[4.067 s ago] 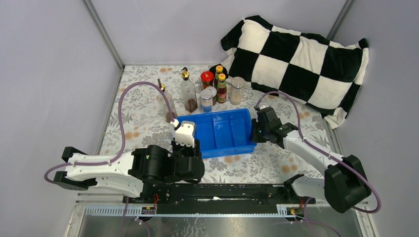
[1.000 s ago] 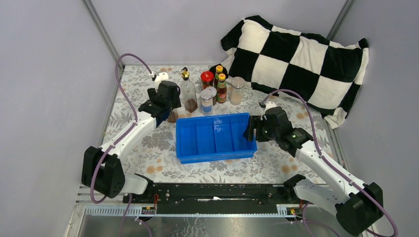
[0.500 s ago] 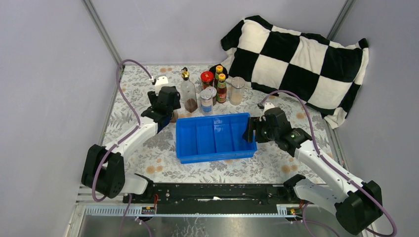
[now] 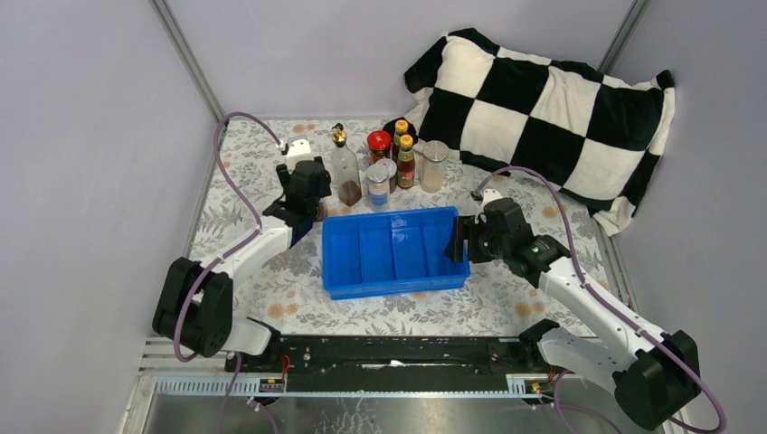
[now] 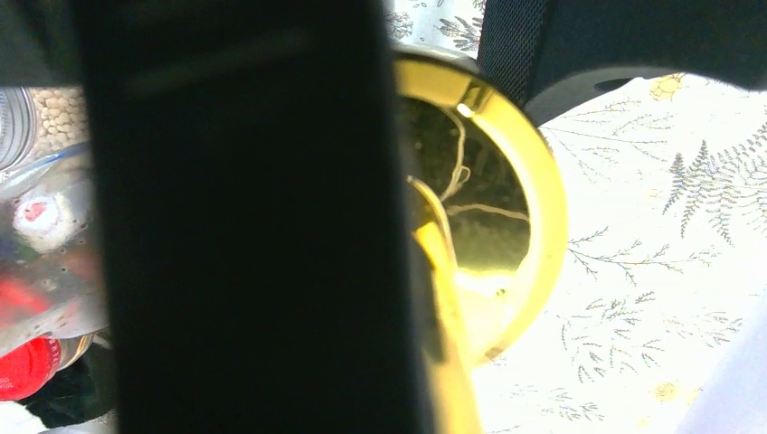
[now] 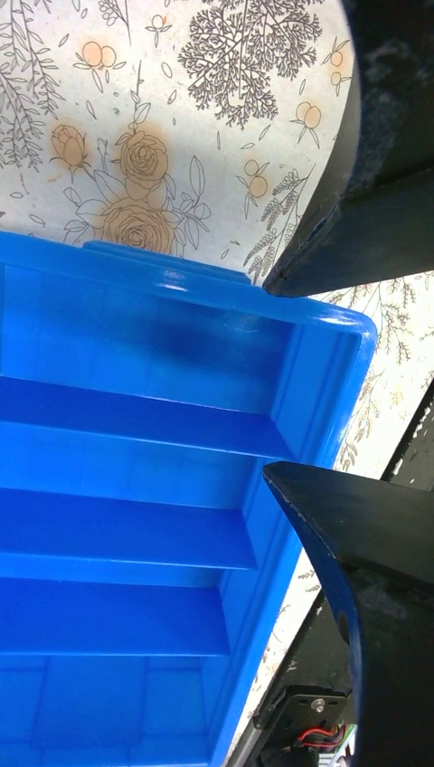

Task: Organize the condiment bottles
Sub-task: Pick up the bottle from the center of the board.

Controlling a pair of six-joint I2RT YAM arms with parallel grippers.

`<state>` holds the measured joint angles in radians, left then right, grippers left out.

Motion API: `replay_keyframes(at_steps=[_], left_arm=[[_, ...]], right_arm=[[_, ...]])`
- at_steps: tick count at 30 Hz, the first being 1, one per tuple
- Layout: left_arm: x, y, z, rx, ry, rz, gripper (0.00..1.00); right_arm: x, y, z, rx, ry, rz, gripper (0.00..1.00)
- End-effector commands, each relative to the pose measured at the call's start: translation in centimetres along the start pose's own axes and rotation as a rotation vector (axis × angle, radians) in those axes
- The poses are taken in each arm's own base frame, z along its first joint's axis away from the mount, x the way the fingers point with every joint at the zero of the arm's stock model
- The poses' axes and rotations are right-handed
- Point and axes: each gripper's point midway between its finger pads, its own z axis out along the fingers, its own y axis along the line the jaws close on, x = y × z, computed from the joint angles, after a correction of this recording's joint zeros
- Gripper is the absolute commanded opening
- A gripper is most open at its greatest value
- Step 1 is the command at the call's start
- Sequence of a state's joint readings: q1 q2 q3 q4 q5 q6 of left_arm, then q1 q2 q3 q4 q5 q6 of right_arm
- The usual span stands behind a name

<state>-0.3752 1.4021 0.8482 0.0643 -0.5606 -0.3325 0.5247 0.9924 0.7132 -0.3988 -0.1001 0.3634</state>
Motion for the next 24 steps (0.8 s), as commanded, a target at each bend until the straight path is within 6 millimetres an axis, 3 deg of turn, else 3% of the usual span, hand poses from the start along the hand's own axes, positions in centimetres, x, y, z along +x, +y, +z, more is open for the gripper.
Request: replay_keyframes(at_steps=[1, 5, 12, 24], left_arm=[[3.0, 1.2, 0.3, -0.038, 0.072, 0.031, 0.4], [3.0, 1.5, -0.4, -0.051, 0.068, 0.004, 0.31], [2.2, 1.0, -2.7, -0.063, 0.035, 0.01, 0.29], [-3.6, 0.9, -6.6, -0.098, -0.064, -0.032, 0.29]], right_arm=[[0.8, 0.4, 0.0, -0.027, 0.017, -0.013, 0.74], [0.8, 0.5, 0.1, -0.038, 0.015, -0.009, 0.74], [0.8, 0.9, 0.2, -0.057, 0.011, -0.002, 0.74], [0.5, 1.2, 0.0, -0.071, 0.003, -0.003, 0.73]])
